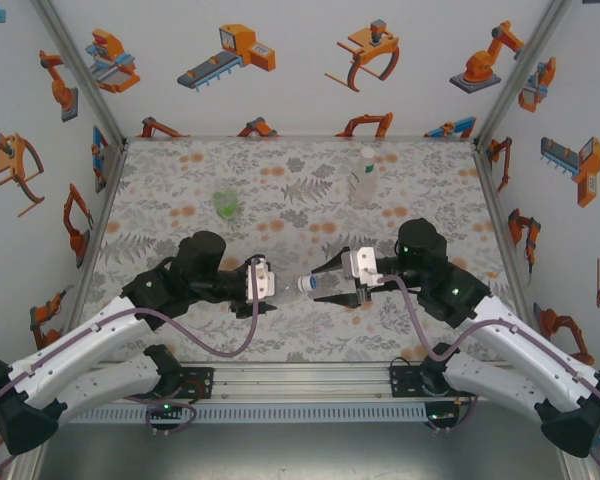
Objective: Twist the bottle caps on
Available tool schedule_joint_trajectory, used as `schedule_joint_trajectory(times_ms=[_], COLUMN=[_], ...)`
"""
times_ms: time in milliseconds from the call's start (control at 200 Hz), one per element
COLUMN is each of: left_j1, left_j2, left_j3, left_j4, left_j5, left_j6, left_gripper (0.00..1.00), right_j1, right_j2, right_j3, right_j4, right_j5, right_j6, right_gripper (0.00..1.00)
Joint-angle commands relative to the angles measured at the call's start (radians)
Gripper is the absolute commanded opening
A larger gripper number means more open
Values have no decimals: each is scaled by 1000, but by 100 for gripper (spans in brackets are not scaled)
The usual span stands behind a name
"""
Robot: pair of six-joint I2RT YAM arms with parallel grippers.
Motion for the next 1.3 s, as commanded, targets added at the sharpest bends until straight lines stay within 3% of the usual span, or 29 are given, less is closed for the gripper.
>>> schedule_joint_trajectory(times_ms=[0, 566, 786, 911, 1051, 1166, 1297], left_j1=[-3, -3, -3, -3, -3, -3, -3], left_j2=[-10, -14, -14, -18, -20, -29, -39], left_j3=[29, 30, 30, 30, 30, 27, 17], left_j4=[1, -6, -5, -7, -7, 1, 17], left_j5=[50, 58, 56, 51, 37, 6, -17], left_j6=[17, 22, 21, 23, 23, 23, 18], left_gripper=[0, 0, 0, 0, 0, 0, 0], right_j1=[2, 8, 11, 12, 12, 14, 19], right_j2=[6, 21, 21, 17, 26, 26, 19], right_j3=[-6, -39, -46, -51, -67, -92, -124], right_j4=[61, 105, 122, 138, 217, 311, 389], right_j5=[4, 3, 4, 8, 65, 143, 299], right_j6=[-25, -2, 14, 46, 234, 485, 833], right_gripper=[50, 44, 36, 26, 11, 0, 0])
